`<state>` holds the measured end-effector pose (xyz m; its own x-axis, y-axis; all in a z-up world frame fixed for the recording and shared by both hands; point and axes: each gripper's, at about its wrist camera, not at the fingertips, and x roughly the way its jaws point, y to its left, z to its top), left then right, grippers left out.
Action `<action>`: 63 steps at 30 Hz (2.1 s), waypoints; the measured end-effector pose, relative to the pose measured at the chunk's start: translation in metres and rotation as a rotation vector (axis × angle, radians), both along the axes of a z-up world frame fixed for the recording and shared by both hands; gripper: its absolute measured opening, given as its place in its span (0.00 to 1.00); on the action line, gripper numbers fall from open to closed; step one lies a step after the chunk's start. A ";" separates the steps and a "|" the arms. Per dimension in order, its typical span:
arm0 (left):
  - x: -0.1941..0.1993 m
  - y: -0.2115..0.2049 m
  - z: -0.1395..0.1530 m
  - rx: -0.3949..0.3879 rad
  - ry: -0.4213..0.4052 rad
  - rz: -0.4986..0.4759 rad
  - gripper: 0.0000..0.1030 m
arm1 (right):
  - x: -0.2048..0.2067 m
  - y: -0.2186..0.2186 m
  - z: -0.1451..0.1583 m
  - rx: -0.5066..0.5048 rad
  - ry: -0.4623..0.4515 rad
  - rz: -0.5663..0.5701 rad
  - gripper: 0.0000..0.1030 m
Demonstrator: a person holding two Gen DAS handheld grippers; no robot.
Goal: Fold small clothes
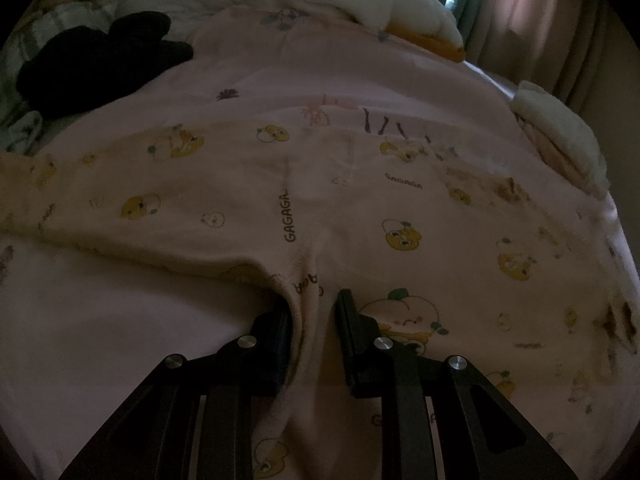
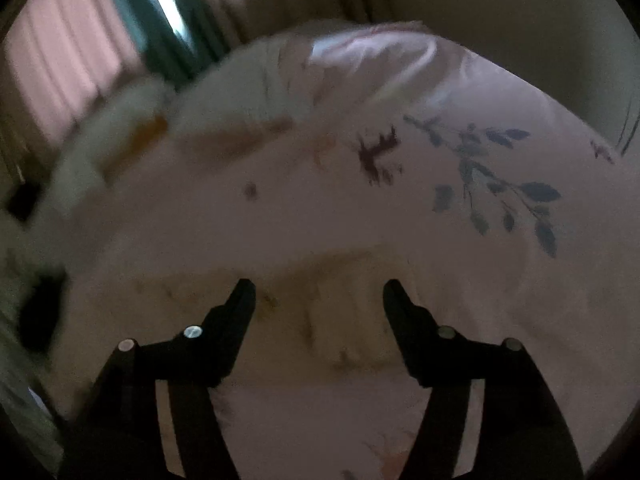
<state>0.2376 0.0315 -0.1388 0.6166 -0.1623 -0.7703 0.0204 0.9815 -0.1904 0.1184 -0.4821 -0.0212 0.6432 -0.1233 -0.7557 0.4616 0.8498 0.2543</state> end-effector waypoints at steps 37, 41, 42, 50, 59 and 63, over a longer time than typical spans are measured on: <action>-0.001 0.000 0.001 -0.007 -0.004 0.004 0.19 | 0.138 0.206 -0.002 0.462 -0.140 0.485 0.10; -0.001 0.001 0.000 -0.013 -0.005 0.003 0.19 | 0.160 0.247 0.000 0.468 -0.117 0.569 0.10; -0.001 0.001 -0.001 -0.018 -0.006 0.003 0.19 | 0.164 0.259 -0.002 0.477 -0.106 0.588 0.10; 0.001 0.002 -0.001 -0.028 -0.007 0.004 0.19 | 0.186 0.329 -0.027 0.489 -0.008 0.686 0.15; 0.000 0.002 0.000 -0.022 -0.008 0.004 0.19 | 0.180 0.331 -0.025 0.466 0.027 0.751 0.34; 0.002 0.000 -0.002 -0.014 -0.008 0.004 0.19 | 0.172 0.327 -0.014 0.417 0.005 0.756 0.36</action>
